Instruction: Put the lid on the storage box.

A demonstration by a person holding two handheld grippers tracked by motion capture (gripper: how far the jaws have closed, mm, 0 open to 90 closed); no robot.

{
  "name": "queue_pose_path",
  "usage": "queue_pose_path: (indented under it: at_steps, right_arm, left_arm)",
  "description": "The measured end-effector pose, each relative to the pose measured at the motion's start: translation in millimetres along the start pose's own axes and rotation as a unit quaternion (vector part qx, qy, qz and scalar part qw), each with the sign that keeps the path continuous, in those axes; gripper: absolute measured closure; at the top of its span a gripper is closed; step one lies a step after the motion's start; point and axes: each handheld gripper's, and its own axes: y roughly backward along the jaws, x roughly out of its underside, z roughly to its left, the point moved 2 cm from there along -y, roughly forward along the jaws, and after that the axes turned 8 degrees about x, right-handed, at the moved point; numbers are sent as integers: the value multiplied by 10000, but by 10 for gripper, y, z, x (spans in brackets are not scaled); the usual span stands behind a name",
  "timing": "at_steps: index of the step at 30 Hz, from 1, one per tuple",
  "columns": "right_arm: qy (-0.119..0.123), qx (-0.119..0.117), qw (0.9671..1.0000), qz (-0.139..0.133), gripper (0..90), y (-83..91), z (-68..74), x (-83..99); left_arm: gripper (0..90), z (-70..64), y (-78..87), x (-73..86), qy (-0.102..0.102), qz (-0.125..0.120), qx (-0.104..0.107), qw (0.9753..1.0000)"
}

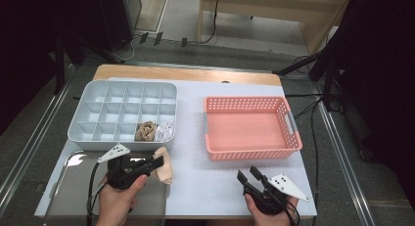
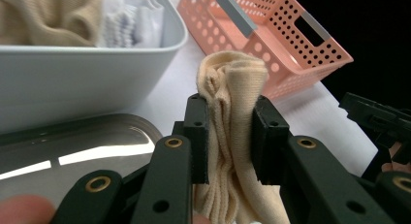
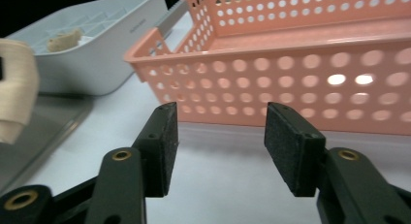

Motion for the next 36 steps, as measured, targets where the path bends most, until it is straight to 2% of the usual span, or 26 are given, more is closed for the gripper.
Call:
queue_pose_path:
  at_steps: [4, 7, 10, 12, 15, 20, 26, 31, 34, 36]
  right_arm:
    - [78, 95, 9999, -2, 414, -22, -126, -10]
    - [73, 211, 9997, 36, 319, -49, -193, -2]
    - [111, 394, 9992, -46, 201, -73, -257, 7]
    - [53, 498, 9987, -88, 157, -96, -313, 9]
    - [32, 739, 9972, -102, 153, -127, -367, 17]
    - [182, 752, 9969, -107, 157, -178, -418, 44]
    - [162, 914, 9957, -40, 184, -228, -458, 66]
    - [139, 895, 9958, -111, 193, -217, -463, 71]
    - [200, 922, 9955, -132, 193, -211, -446, 77]
    - [281, 844, 9959, -148, 186, -212, -438, 80]
  left_arm:
    - [730, 38, 81, -40, 0, -108, -76, 9999]
    - [730, 68, 137, -66, 34, -183, -108, 9998]
    - [730, 100, 180, -83, 47, -243, -140, 9996]
    - [729, 114, 202, -89, 49, -259, -164, 9995]
    - [729, 130, 230, -99, 53, -282, -190, 9994]
    - [730, 158, 285, -116, 43, -299, -222, 9993]
    - [730, 180, 349, -135, 66, -348, -226, 9991]
    - [731, 223, 432, -166, 96, -452, -274, 9986]
    - [732, 247, 479, -187, 117, -510, -301, 9982]
    - [731, 259, 502, -199, 118, -544, -315, 9980]
